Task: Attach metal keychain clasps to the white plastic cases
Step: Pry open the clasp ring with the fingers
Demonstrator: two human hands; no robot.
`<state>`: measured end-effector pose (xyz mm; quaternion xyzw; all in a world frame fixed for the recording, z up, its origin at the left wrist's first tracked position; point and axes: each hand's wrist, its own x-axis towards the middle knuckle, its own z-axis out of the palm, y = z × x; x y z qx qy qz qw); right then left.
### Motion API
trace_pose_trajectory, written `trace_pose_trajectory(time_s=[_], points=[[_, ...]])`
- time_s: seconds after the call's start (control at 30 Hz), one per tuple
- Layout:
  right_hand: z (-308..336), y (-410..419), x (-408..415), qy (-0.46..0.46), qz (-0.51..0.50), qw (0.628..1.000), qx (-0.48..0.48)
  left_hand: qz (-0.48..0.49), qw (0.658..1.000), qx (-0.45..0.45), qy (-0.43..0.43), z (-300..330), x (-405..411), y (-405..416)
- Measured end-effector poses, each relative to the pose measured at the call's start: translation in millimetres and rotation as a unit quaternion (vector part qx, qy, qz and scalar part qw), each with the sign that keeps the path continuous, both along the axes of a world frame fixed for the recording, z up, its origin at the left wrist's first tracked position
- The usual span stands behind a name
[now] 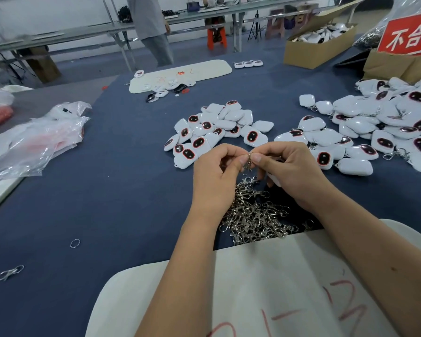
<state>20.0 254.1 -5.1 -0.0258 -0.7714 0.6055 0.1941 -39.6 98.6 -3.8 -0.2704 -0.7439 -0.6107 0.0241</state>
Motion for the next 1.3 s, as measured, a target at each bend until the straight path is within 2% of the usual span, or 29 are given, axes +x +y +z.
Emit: trace_pose_trajectory(time_s=[0.23,0.63,0.8,0.9,1.3], points=[[-1.3,0.6,0.0,0.007,0.002,1.0,0.009,0.018,0.999,-0.026,0.033,-1.7,1.0,2.6],[-5.3,-3.5,-1.9,0.036,-0.052,0.995,0.071,0.066,0.978,-0.099,0.169,-6.4,3.8,5.6],[-6.4,-4.0,-3.0,0.008,-0.012,0.998,0.055,0.066,0.99,-0.039,0.115,-4.6,3.5,8.9],[-7.1,-4.4,-2.7,0.017,-0.021,0.998,0.064,0.059,0.994,-0.023,0.086,-4.3,3.5,9.4],[-6.3,-12.7,-1.0,0.049,-0.12,0.963,0.235,0.053,0.988,-0.08,0.124,-11.8,1.6,8.6]])
